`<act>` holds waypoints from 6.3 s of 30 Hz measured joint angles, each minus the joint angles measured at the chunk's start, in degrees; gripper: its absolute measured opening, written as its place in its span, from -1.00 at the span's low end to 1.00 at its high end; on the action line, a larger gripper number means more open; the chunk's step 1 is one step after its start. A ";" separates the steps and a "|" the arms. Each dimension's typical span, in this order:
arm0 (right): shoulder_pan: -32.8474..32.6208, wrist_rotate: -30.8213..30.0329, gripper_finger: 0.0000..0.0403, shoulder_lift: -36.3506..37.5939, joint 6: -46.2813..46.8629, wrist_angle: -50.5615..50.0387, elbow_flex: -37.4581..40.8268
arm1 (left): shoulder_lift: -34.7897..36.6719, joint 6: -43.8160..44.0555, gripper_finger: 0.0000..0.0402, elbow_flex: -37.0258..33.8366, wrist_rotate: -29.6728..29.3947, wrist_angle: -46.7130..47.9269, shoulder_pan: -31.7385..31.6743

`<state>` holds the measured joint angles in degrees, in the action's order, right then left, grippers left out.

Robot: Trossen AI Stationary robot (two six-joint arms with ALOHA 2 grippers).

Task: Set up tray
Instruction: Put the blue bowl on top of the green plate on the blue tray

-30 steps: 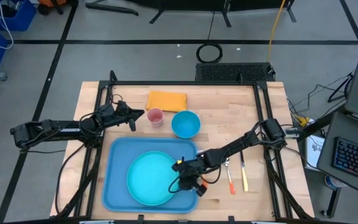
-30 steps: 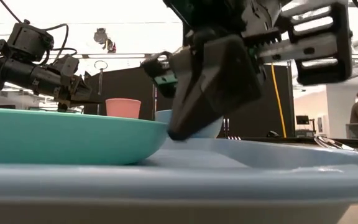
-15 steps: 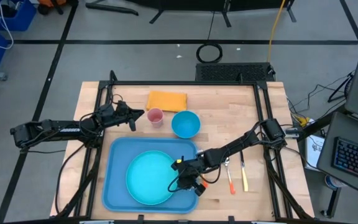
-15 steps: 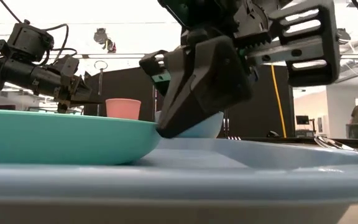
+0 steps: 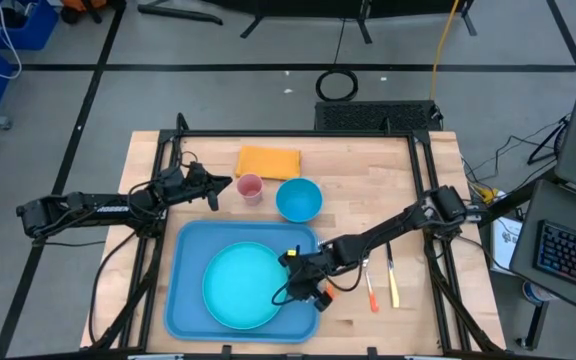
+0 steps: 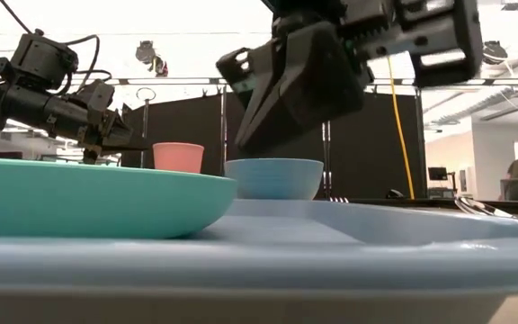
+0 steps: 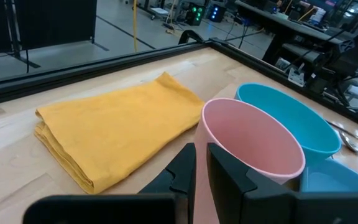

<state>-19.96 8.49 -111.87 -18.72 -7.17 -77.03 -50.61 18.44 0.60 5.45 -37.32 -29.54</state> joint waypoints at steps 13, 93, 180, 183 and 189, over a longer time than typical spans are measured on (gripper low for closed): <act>-0.20 -20.22 -0.42 3.69 2.26 -4.74 -0.04 | 0.00 0.02 -0.79 0.00 0.09 -0.07 0.00; 0.24 -13.75 -1.00 12.94 0.31 6.07 6.36 | 0.02 -0.29 -0.79 0.00 -0.04 -0.15 0.00; 1.89 3.63 -1.00 -19.28 -12.52 -29.00 -39.76 | 11.25 12.54 -0.79 -0.02 25.65 -6.38 -9.44; 2.01 3.67 -1.00 -19.28 -12.34 -28.43 -39.76 | 11.25 12.54 -0.79 -0.01 25.61 -6.27 -9.44; 2.02 3.79 -1.00 -19.28 -12.15 -27.73 -38.74 | 11.25 12.52 -0.79 0.00 25.64 -6.25 -9.44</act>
<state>-17.94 12.29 -131.15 -30.87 -34.89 -115.78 -39.35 30.96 0.60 31.09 -43.57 -38.98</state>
